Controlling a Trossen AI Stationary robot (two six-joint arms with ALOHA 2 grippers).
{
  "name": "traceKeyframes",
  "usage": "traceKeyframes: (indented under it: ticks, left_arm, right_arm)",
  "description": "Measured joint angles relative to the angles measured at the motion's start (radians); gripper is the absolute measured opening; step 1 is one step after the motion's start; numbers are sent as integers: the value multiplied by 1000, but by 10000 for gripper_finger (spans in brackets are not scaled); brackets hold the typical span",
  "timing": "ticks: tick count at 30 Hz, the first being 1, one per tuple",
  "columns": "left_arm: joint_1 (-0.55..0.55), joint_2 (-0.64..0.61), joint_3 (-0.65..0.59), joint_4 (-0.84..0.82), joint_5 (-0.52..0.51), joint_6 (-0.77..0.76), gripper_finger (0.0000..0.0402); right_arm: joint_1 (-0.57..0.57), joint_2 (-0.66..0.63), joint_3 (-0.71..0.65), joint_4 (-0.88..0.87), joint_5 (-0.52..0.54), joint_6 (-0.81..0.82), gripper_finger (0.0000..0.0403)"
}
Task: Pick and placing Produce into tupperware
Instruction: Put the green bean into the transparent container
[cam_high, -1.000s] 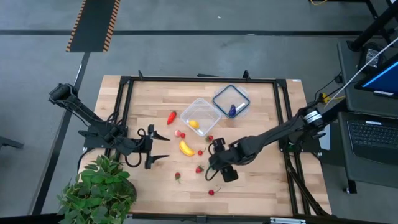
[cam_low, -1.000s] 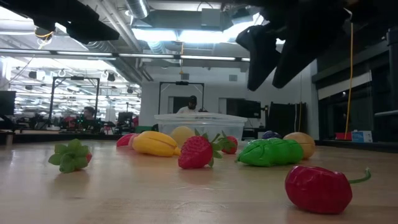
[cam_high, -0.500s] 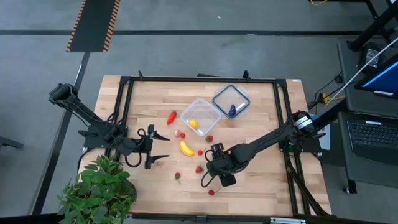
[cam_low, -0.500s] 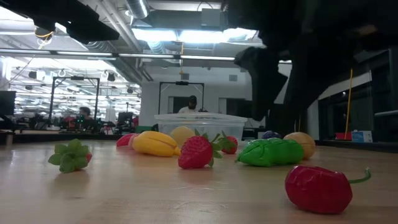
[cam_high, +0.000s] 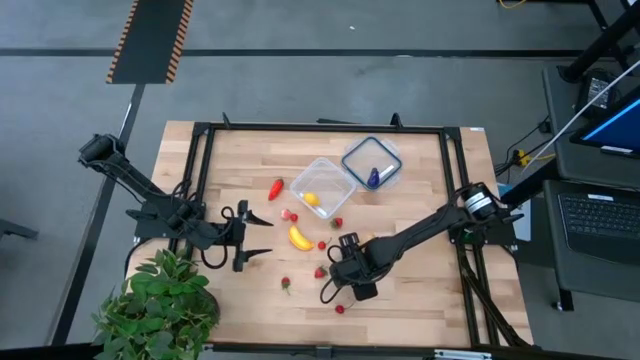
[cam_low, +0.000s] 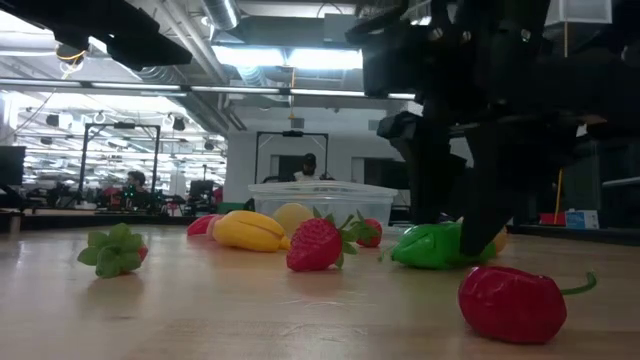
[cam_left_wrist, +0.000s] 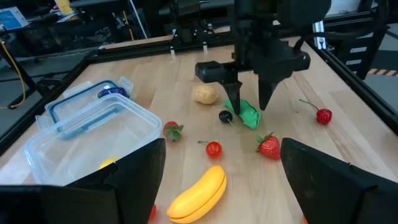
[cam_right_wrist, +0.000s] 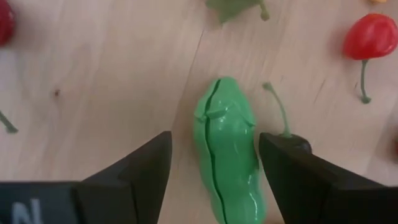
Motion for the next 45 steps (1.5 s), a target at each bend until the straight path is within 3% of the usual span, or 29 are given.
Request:
traceKeyframes:
  ticks: [14,22,36,45]
  left_arm:
    - [0,0,0,0,0,0,309]
    - [0,0,0,0,0,0,309]
    - [0,0,0,1,0,0,309]
    - [0,0,0,5,0,0,309]
  right_arm:
    - [-1,64,5,-4,9,7,236]
    - [-12,60,2,-4,-2,29,131]
    - [-22,23,-1,-28,6,33,130]
    - [-102,-123,-2,-75,2,27,127]
